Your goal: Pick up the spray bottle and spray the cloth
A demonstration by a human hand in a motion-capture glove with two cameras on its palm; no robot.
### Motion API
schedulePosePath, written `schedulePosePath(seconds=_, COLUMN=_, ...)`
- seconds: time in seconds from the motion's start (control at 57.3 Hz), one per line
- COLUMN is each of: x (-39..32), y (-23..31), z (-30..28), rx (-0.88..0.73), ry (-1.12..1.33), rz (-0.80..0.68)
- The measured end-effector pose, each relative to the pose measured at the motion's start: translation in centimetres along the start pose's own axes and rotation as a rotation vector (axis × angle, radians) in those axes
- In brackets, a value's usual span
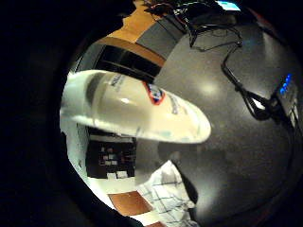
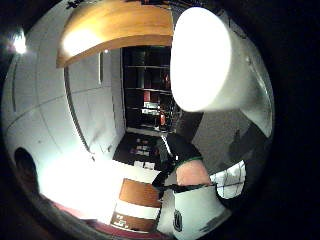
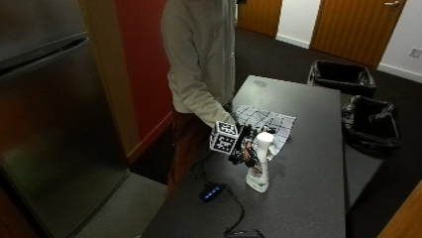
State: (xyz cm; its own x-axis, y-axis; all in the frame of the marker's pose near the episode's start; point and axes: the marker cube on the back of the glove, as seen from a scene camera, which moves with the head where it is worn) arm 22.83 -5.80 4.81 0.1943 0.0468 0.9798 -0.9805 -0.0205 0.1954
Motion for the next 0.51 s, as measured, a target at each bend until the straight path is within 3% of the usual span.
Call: schedulePosePath(seconds=0.506, x=-0.9, y=-5.2, z=3.8, rx=0.027, ry=-0.034, rz=0.057)
